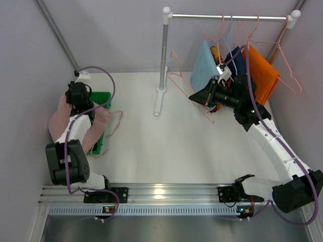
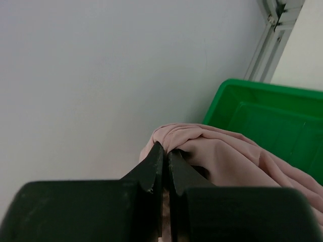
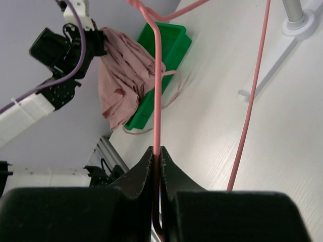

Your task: Remove the trousers from the hanger

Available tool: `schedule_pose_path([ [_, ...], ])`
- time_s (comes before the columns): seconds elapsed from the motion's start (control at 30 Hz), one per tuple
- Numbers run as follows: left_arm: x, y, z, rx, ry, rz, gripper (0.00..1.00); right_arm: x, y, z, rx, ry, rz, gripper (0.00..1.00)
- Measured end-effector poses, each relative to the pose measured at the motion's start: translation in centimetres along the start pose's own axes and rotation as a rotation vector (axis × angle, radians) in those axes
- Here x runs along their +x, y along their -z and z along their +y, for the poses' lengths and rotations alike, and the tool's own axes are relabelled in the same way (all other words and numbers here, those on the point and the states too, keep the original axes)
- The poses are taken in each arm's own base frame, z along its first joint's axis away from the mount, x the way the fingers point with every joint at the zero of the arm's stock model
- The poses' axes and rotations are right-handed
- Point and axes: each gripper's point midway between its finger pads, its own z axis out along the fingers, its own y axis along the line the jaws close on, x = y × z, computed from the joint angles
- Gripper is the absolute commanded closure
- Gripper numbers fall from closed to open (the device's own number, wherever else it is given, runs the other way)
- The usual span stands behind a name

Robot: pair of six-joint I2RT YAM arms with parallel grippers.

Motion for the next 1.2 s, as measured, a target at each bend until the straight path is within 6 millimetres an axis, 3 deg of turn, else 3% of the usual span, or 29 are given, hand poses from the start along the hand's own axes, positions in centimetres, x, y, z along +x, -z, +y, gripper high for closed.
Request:
schedule_pose_path([
  [0.3,-2.3,-8.7,-5.0,0.023,0.081,0.012,1.0,-0.3,0.0,0.1,0.001,0.014,-0.007,1.0],
  [0.4,-0.5,-10.0,-7.4,0.057,0.073,0.067,1.0,-0.4,0.1,0.1,0.002,0.026,-0.007,1.0],
  [0.53,3.4,-9.7,-10.3,0.142,0.068,0.188,0.88,-0.5,0.3,0.3,0.002,0.046,-0.008,1.0],
  [0.57,4.0,-9.4,-10.8,0.164,0.071,0.211,0.84,-0.5,0.4,0.4,0.002,0.051,-0.007,1.0],
  [0.6,4.6,-8.9,-11.4,0.192,0.079,0.238,0.66,-0.5,0.5,0.4,0.005,0.056,-0.005,1.0],
  [0.73,5.9,-6.6,-12.5,0.292,0.122,0.318,0.33,-0.4,1.5,0.9,0.011,0.09,-0.014,1.0],
  [0.8,5.7,-5.0,-12.3,0.336,0.153,0.333,0.05,-0.5,2.3,1.2,0.015,0.111,-0.022,1.0],
  [0.87,4.4,-3.2,-11.3,0.37,0.199,0.32,0.01,-0.6,3.2,1.8,0.018,0.135,-0.035,1.0],
  [0.93,1.8,-1.3,-9.5,0.401,0.257,0.271,0.01,-0.8,4.2,2.5,0.017,0.166,-0.058,1.0],
  [1.13,-10.2,5.0,-1.1,0.457,0.419,-0.039,0.01,-1.5,7.1,4.0,0.035,0.217,-0.133,1.0],
  [1.2,-13.3,7.8,1.5,0.48,0.448,-0.146,0.01,-1.8,7.9,4.4,0.045,0.218,-0.165,1.0],
])
